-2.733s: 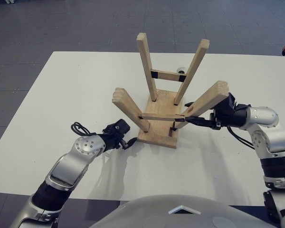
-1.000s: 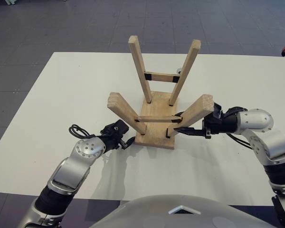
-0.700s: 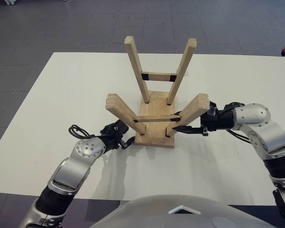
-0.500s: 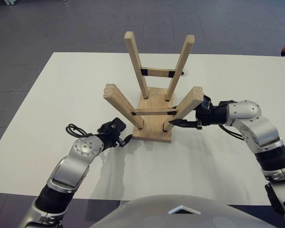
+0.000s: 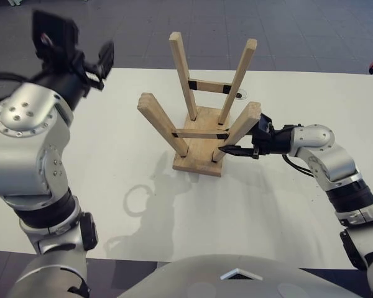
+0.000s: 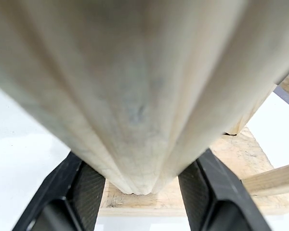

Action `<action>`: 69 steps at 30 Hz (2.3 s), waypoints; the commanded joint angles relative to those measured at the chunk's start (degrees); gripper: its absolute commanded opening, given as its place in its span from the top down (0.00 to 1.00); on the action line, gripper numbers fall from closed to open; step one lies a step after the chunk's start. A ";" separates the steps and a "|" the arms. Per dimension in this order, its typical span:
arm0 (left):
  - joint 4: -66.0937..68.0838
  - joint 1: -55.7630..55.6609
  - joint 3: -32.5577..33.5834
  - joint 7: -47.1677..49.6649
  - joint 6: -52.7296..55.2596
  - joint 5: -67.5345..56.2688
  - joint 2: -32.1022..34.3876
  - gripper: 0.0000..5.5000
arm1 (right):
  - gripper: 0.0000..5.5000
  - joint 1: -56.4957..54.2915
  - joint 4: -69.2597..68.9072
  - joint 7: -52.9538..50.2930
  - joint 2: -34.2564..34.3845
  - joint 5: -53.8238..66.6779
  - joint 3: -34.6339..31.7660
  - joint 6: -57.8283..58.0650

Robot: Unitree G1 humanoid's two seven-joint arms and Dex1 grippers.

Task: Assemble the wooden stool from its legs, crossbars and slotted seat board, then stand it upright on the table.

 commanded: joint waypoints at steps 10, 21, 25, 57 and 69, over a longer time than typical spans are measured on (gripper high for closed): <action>-3.92 -5.10 -33.23 13.50 20.76 0.83 -17.68 0.62 | 0.63 5.71 10.63 -2.69 -1.52 -10.98 6.83 4.69; -1.35 -12.81 -33.69 21.64 6.49 12.57 -15.35 0.62 | 0.63 5.79 10.52 -3.23 -1.25 -10.87 6.89 4.41; 1.17 -3.75 -41.58 16.94 12.05 10.27 -12.70 0.62 | 0.63 5.98 10.21 -3.02 -1.53 -10.72 6.84 4.58; -1.25 -19.16 -5.38 6.10 19.50 2.09 -31.89 0.62 | 0.63 -2.40 27.06 6.84 1.55 -17.23 20.58 4.44; 14.16 9.25 29.59 0.51 16.25 6.50 -9.16 0.62 | 0.63 -0.90 24.76 5.84 0.98 -15.61 18.84 4.99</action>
